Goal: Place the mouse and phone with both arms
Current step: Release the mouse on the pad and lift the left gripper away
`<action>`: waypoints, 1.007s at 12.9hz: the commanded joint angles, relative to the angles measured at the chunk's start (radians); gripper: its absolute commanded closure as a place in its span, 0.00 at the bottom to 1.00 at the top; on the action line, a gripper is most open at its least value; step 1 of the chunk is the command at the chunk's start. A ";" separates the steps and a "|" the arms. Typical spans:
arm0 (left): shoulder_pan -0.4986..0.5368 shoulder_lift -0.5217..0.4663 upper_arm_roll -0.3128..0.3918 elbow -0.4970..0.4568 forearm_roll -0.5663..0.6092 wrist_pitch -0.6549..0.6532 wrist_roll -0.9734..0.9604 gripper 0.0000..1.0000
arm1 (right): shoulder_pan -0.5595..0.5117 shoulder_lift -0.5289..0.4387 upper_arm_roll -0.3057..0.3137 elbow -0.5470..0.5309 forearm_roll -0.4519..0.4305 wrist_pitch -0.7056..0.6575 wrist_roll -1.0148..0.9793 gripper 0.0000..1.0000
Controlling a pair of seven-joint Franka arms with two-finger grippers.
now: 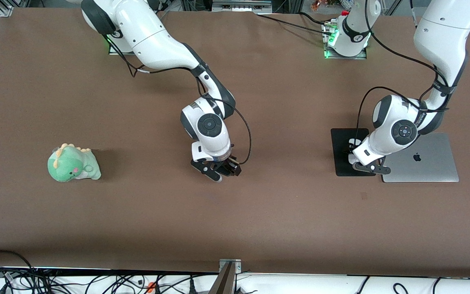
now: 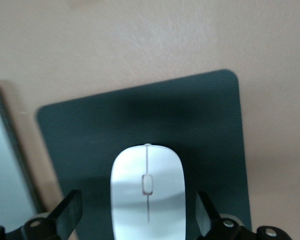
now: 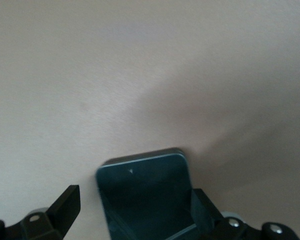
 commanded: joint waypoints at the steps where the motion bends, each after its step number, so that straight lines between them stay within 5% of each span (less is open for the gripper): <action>1: -0.002 -0.077 -0.025 0.134 0.024 -0.261 0.009 0.00 | 0.010 -0.017 -0.008 -0.005 -0.012 -0.072 -0.001 0.00; 7: 0.003 -0.211 -0.088 0.328 -0.025 -0.690 0.042 0.00 | 0.033 -0.010 -0.005 -0.006 -0.012 -0.069 0.011 0.00; 10: 0.026 -0.318 -0.087 0.378 -0.062 -0.741 0.143 0.00 | 0.043 -0.001 -0.005 -0.008 -0.012 -0.066 0.013 0.00; 13: 0.058 -0.367 -0.066 0.505 -0.074 -0.839 0.186 0.00 | 0.041 -0.003 -0.010 -0.012 -0.032 -0.067 -0.006 0.22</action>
